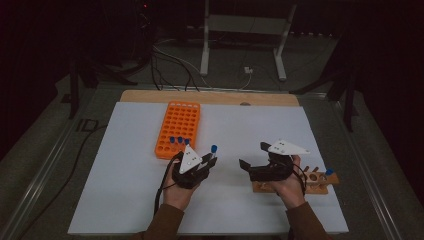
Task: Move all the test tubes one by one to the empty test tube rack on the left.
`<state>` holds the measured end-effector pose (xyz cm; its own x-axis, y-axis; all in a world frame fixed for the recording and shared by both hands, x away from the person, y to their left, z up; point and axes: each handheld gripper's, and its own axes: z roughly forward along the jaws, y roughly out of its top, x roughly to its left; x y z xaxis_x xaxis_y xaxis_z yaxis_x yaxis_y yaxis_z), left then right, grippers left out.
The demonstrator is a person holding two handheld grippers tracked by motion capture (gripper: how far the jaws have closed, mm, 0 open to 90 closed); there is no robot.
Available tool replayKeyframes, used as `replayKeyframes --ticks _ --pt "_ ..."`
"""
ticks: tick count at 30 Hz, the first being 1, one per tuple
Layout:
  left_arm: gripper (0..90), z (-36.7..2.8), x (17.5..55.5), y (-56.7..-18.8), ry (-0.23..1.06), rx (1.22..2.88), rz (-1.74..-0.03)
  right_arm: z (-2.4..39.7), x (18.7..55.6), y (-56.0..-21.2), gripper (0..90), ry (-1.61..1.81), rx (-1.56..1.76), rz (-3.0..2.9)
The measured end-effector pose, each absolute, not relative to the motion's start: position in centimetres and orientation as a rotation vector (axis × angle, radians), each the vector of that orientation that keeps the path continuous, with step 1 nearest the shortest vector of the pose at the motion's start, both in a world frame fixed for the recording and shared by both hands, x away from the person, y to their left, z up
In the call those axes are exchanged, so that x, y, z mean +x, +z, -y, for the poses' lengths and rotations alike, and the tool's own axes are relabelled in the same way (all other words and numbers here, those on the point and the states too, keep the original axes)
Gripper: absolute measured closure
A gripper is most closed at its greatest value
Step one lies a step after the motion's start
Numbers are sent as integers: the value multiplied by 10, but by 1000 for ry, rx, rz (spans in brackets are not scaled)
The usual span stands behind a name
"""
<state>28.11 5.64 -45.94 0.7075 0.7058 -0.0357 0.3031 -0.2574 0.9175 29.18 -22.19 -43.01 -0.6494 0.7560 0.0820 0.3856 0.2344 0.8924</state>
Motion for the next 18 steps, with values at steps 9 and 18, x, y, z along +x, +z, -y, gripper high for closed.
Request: replayKeyframes --ticks 9,18 --pt "769 -71 281 -457 486 1833 -814 240 288 -434 11 1369 1084 -2119" --pt "768 -89 283 -452 514 1806 -848 252 286 -437 10 1363 1112 -2102"
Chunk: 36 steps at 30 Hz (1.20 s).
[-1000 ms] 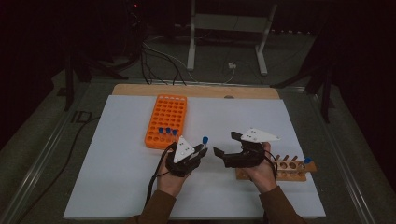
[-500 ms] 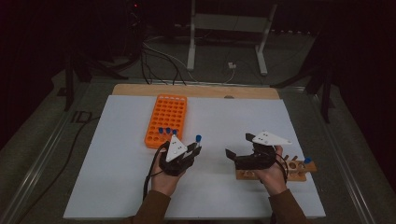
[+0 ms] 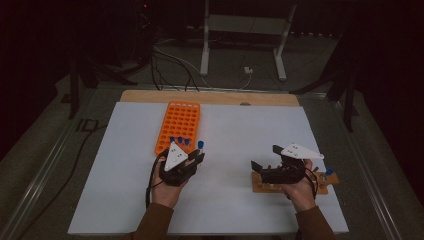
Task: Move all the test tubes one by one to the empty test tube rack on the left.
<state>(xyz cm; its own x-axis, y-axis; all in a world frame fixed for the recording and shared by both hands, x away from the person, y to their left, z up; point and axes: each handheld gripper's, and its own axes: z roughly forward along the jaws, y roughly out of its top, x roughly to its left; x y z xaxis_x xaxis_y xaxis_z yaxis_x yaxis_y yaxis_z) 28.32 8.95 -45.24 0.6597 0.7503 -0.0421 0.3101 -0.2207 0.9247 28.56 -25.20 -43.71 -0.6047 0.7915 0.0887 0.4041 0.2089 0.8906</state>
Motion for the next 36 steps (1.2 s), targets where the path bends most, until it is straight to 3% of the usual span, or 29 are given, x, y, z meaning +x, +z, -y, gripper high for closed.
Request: replayKeyframes --ticks 36 --pt "766 -155 304 -451 632 1741 -964 255 284 -436 11 1364 1109 -2097"
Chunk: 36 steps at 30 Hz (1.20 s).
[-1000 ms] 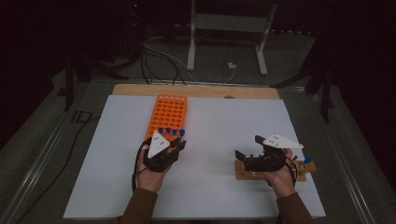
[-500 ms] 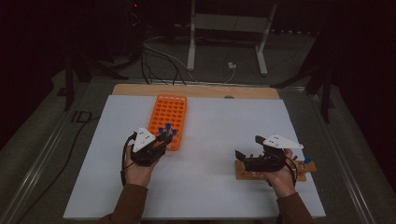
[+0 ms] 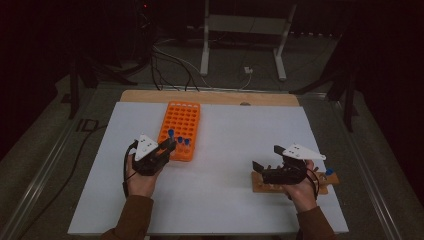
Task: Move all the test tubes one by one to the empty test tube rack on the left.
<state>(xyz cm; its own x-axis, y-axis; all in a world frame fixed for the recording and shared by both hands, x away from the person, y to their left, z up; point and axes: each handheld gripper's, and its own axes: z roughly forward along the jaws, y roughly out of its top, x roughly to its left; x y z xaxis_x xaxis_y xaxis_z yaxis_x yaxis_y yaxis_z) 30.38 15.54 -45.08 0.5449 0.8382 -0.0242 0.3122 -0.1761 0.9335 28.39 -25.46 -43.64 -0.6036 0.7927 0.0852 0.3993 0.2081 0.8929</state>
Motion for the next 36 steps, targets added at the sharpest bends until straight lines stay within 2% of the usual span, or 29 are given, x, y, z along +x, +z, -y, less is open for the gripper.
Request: replayKeyframes --ticks 19,36 --pt "766 -169 320 -464 683 1736 -1048 255 284 -436 11 1367 1105 -2097" --pt "764 -171 329 -473 672 1738 -1082 257 284 -436 11 1374 1109 -2092"
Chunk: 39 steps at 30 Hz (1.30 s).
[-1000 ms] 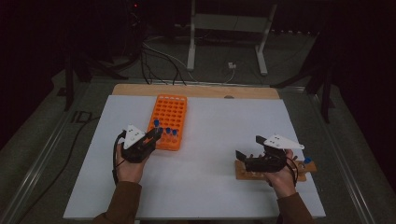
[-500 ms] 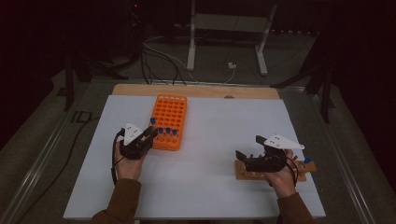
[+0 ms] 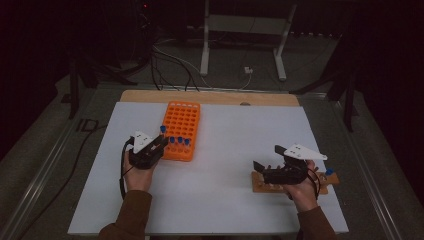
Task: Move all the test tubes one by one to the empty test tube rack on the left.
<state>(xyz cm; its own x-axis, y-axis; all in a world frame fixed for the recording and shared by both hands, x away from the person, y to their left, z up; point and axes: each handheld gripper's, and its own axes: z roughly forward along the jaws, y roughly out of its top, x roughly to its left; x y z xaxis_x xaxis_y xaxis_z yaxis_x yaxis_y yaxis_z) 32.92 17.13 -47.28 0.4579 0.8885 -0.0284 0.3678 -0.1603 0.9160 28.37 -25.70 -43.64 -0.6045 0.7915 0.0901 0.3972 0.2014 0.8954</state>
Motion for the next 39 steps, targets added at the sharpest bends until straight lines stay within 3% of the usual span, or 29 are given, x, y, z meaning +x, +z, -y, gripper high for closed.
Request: replayKeyframes --ticks 16,39 --pt "764 -171 332 -477 674 1735 -1086 255 284 -438 11 1372 1108 -2102" --pt "765 -164 333 -496 678 1907 -1115 253 283 -439 12 1369 1095 -2119"
